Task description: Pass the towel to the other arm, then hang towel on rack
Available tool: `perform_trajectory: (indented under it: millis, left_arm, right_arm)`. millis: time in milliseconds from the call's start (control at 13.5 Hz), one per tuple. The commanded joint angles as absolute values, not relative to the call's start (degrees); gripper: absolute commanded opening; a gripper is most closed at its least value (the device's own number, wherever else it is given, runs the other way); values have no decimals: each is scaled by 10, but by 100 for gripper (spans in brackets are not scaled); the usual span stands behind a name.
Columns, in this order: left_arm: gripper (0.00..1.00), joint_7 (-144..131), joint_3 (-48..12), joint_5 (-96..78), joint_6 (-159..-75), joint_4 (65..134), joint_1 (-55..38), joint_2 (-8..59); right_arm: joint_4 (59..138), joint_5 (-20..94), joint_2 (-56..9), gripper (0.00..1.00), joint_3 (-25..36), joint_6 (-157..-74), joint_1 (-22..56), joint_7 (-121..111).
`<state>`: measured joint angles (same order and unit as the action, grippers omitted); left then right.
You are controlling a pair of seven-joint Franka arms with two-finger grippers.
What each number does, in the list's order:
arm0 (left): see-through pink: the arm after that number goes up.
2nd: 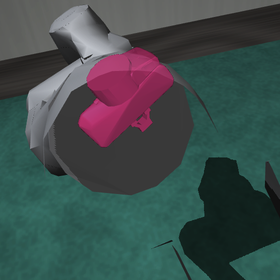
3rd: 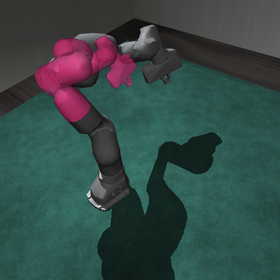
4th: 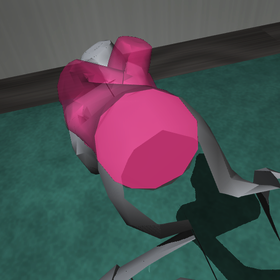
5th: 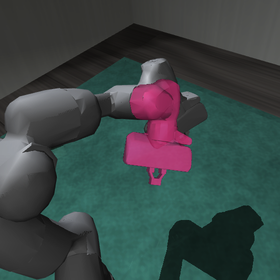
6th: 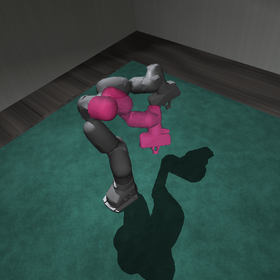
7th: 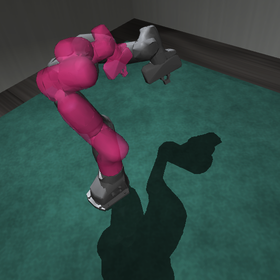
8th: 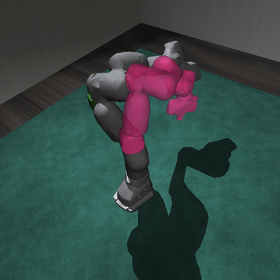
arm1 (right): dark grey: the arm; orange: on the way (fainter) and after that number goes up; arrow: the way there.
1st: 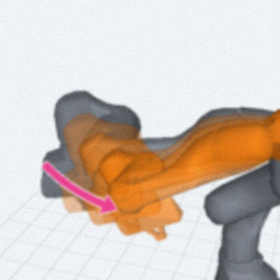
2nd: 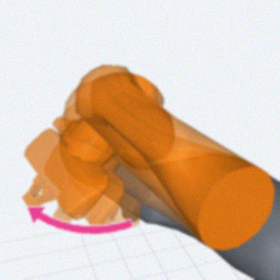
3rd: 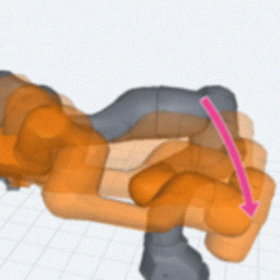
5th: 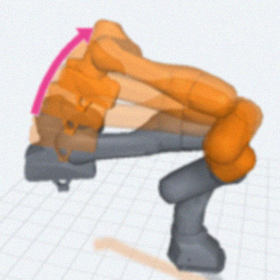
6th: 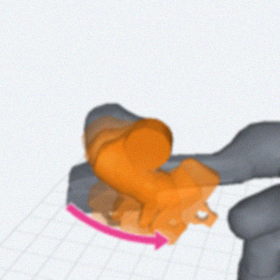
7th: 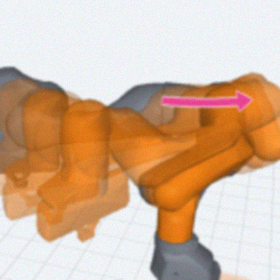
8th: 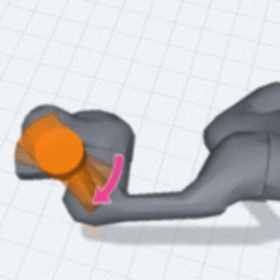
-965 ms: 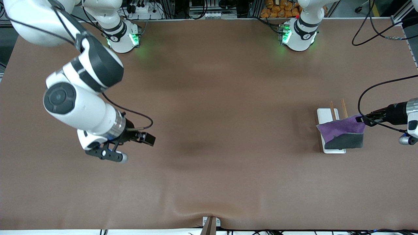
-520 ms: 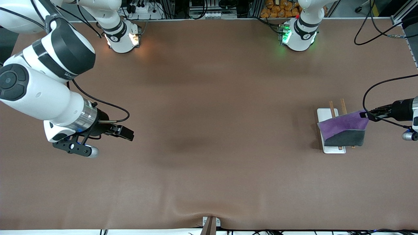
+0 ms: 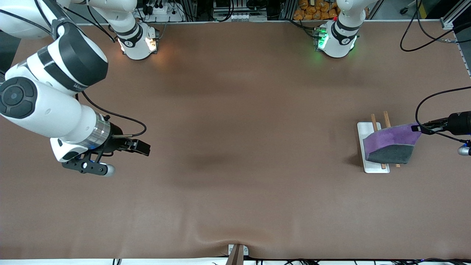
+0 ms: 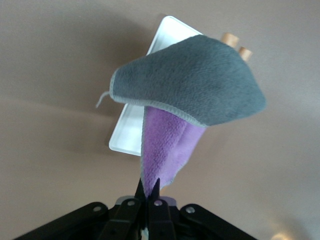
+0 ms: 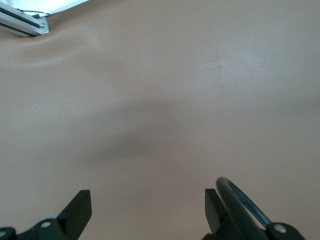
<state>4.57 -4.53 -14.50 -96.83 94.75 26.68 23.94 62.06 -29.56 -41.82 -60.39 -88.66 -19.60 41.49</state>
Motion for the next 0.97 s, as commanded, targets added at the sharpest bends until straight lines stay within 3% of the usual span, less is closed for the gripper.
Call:
perform_trajectory:
  millis: [0,74,148,371,742,891]
  left_arm:
    - [56,54,-54,-142,-972,943,272,243]
    - [88,54,-55,-142,-972,942,271,245]
    - [100,54,-57,-142,-972,941,269,244]
    - [100,44,-63,-145,-970,940,258,226]
    - [100,-8,-124,-129,-961,918,256,163]
    - [100,-39,-172,-79,-960,905,256,134]
  right_arm:
    - [619,-295,-375,100,-545,-862,-180,354]
    - [619,-289,-374,100,-534,-861,-177,345]
    - [618,-290,-374,100,-533,-862,-175,336]
    - [606,-255,-358,100,-453,-863,-136,300]
    - [610,-57,-289,100,-161,-892,-1,175]
    - [613,-19,-275,100,-79,-892,30,116]
